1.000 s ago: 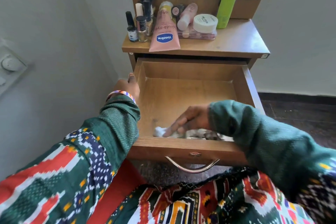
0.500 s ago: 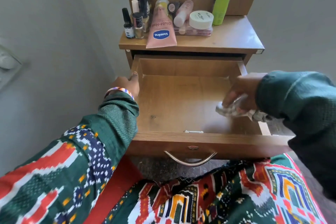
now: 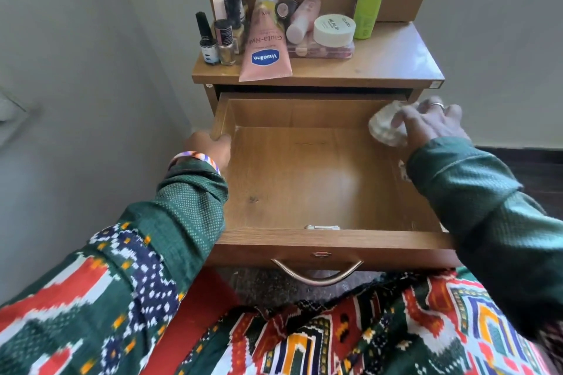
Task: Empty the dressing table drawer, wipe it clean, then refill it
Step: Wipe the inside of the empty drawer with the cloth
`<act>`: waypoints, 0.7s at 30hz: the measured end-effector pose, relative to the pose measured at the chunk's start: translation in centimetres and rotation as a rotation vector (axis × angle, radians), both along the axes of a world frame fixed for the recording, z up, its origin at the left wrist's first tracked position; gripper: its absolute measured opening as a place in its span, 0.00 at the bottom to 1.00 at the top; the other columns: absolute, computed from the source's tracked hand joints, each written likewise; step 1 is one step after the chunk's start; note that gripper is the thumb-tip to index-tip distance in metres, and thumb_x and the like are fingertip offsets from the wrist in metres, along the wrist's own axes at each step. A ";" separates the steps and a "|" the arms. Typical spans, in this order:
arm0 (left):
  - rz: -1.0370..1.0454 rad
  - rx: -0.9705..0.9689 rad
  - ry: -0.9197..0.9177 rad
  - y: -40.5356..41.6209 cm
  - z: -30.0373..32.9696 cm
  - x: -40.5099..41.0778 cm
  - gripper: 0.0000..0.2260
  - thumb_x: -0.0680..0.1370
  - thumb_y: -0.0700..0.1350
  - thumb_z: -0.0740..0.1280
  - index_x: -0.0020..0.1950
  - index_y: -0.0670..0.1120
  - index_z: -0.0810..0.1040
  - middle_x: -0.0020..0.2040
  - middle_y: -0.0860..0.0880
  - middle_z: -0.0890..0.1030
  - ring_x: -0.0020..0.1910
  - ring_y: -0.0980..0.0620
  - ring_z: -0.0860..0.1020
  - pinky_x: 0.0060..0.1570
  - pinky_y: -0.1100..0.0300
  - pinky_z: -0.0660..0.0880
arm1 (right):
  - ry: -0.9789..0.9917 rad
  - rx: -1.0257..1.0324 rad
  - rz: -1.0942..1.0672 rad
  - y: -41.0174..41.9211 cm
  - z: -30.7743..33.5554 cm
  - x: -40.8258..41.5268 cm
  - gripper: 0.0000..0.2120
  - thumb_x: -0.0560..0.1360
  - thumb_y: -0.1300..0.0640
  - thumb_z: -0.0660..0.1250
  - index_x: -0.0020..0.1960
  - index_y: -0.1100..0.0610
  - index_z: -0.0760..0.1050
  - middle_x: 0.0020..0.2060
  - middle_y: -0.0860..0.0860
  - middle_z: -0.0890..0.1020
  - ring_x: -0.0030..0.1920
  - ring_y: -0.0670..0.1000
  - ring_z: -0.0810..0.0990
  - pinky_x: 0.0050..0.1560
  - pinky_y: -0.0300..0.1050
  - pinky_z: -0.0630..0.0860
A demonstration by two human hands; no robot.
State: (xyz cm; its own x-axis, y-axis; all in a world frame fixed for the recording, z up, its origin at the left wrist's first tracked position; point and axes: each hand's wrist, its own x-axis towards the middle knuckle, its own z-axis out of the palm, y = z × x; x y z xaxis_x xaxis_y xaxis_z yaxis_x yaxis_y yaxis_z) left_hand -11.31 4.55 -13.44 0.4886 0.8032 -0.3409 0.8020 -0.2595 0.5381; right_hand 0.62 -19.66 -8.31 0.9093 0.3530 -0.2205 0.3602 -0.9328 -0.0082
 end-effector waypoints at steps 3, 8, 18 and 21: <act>0.002 -0.014 -0.003 -0.1 0.1 0.0 0.11 0.79 0.49 0.58 0.45 0.41 0.71 0.42 0.43 0.74 0.43 0.44 0.71 0.46 0.56 0.64 | -0.056 0.124 -0.070 1.1 -1.0 1.1 0.36 0.68 0.63 0.73 0.69 0.63 0.57 0.64 0.64 0.66 0.65 0.64 0.61 0.64 0.56 0.65; 0.037 -0.025 -0.023 0.0 -0.3 0.1 0.14 0.78 0.50 0.56 0.44 0.40 0.71 0.43 0.43 0.73 0.41 0.43 0.71 0.45 0.55 0.64 | -0.112 0.048 0.051 3.7 -1.2 1.6 0.38 0.69 0.64 0.72 0.73 0.62 0.55 0.64 0.64 0.70 0.68 0.63 0.63 0.69 0.57 0.62; 0.172 -0.146 -0.189 1.5 -0.9 0.2 0.16 0.81 0.43 0.49 0.52 0.42 0.76 0.61 0.37 0.75 0.55 0.40 0.72 0.57 0.55 0.67 | -0.025 0.114 0.416 13.7 -0.8 -1.9 0.32 0.73 0.62 0.68 0.72 0.59 0.57 0.67 0.58 0.71 0.68 0.58 0.67 0.68 0.49 0.61; 0.294 -0.300 -0.338 2.3 -1.0 -0.3 0.13 0.81 0.41 0.52 0.56 0.40 0.74 0.63 0.35 0.75 0.58 0.39 0.74 0.59 0.53 0.69 | 0.027 0.232 0.424 16.7 -2.1 -2.3 0.26 0.74 0.63 0.65 0.70 0.60 0.61 0.66 0.58 0.72 0.69 0.58 0.64 0.68 0.49 0.63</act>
State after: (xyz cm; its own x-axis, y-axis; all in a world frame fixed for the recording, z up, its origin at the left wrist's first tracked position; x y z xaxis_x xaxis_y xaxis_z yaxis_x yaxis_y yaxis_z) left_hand -11.66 6.88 -14.48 0.3796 0.8142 -0.4392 0.5868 0.1551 0.7948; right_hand -1.71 -2.99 -10.38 0.6697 0.7339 -0.1136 0.7051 -0.6764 -0.2129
